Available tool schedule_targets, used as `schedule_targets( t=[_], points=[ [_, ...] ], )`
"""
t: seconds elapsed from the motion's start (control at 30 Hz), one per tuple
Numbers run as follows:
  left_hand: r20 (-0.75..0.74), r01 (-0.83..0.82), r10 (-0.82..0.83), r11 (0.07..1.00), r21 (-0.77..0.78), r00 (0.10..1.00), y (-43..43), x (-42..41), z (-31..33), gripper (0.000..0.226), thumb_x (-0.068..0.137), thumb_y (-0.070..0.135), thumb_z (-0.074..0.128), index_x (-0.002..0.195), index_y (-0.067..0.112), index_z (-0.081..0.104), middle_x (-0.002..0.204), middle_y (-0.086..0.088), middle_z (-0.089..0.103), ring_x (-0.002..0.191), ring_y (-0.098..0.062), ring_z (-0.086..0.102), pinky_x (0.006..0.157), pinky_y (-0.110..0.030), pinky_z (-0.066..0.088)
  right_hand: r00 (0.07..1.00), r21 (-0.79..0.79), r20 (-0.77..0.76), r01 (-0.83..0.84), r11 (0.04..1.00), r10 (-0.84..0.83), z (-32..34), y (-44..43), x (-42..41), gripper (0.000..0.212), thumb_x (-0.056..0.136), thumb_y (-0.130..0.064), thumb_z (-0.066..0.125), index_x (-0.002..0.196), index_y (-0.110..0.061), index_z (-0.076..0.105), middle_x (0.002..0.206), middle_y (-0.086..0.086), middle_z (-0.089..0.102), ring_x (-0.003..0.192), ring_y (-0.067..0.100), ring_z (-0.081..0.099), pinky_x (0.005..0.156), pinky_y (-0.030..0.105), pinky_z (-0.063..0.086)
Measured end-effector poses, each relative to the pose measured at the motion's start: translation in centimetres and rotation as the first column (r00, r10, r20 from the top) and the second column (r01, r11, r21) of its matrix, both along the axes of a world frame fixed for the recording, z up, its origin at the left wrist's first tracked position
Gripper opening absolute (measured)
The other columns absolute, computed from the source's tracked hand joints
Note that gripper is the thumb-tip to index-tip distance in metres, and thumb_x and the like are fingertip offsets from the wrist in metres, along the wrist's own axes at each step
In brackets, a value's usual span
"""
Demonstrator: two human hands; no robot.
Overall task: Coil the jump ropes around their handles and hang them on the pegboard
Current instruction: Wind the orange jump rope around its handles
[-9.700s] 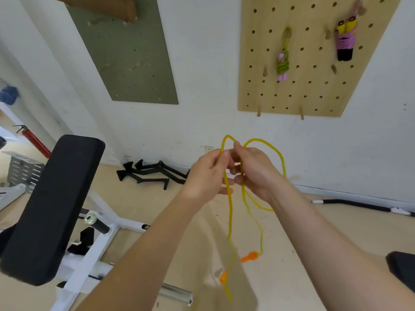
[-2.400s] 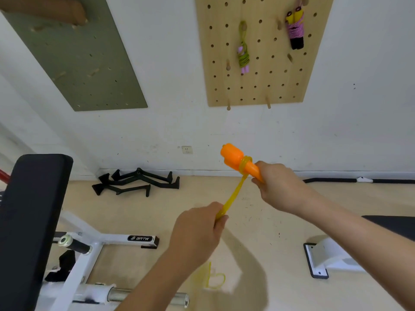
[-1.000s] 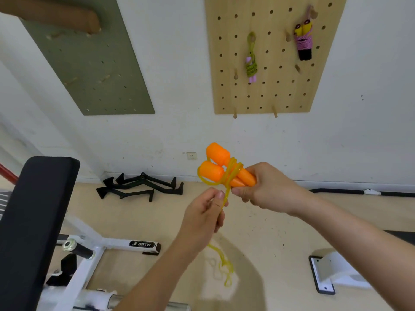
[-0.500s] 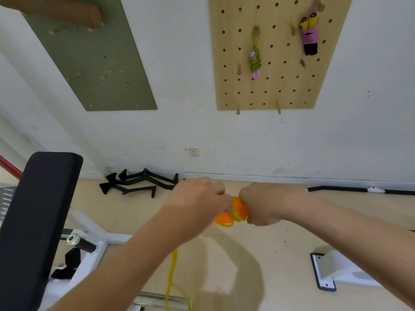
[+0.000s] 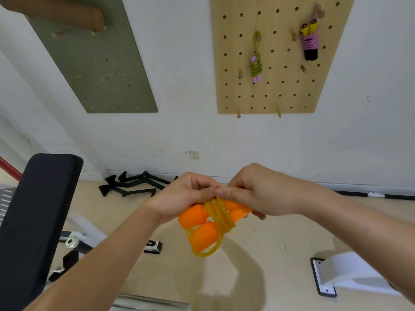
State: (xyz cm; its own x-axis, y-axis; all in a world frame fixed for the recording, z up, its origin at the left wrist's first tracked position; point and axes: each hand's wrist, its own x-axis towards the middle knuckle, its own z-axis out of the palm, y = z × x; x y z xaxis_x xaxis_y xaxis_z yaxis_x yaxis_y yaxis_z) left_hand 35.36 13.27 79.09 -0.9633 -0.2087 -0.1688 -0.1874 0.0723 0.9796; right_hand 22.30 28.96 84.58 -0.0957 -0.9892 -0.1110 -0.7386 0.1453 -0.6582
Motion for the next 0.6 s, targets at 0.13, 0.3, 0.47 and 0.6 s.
schedule_targets(
  t=[0.13, 0.3, 0.47, 0.6],
  points=[
    [0.026, 0.018, -0.024, 0.977, 0.21, 0.999, -0.3, -0.3, 0.1, 0.08, 0.069, 0.04, 0.078, 0.119, -0.017, 0.05, 0.112, -0.042, 0.054, 0.1, -0.047, 0.055, 0.089, -0.055, 0.047, 0.984, -0.103, 0.173, 0.047, 0.994, -0.028, -0.2, -0.1, 0.3, 0.057, 0.097, -0.043, 0.043, 0.061, -0.001, 0.056, 0.04, 0.0, 0.054, 0.035, 0.017, 0.048, 0.042, 0.022, 0.04],
    [0.046, -0.296, 0.292, 0.944, 0.148, 0.955, 0.8, -1.4, -2.5, 0.048, 0.079, 0.044, 0.066, 0.102, 0.002, 0.056, 0.083, -0.019, 0.062, 0.058, -0.027, 0.057, 0.051, -0.032, 0.048, 0.871, -0.192, 0.451, 0.309, 0.931, -0.196, -0.1, -0.5, -0.2, 0.057, 0.098, -0.04, 0.044, 0.066, 0.005, 0.061, 0.054, 0.019, 0.063, 0.036, 0.022, 0.044, 0.038, 0.021, 0.034],
    [-0.097, -0.456, 0.469, 0.88, 0.134, 0.878, 6.8, -1.3, -5.3, 0.021, 0.1, 0.013, 0.042, 0.089, 0.009, 0.059, 0.052, -0.005, 0.039, 0.042, -0.009, 0.028, 0.042, -0.018, 0.023, 0.662, -0.154, 0.577, 0.664, 0.731, -0.479, -2.6, -2.1, -1.3, 0.054, 0.1, -0.038, 0.044, 0.074, 0.007, 0.061, 0.052, 0.02, 0.062, 0.033, 0.02, 0.042, 0.036, 0.019, 0.031],
    [-0.165, -0.504, 0.477, 0.797, -0.332, 0.863, 7.4, -1.1, -5.7, 0.023, 0.095, 0.032, 0.041, 0.097, 0.027, 0.064, 0.05, 0.006, 0.04, 0.049, -0.013, 0.039, 0.053, -0.031, 0.033, 0.658, -0.185, 0.4, 0.74, 0.647, -0.638, -4.8, -2.7, -2.1, 0.051, 0.1, -0.036, 0.041, 0.075, 0.005, 0.058, 0.055, 0.017, 0.064, 0.029, 0.017, 0.045, 0.039, 0.023, 0.037]
  ],
)
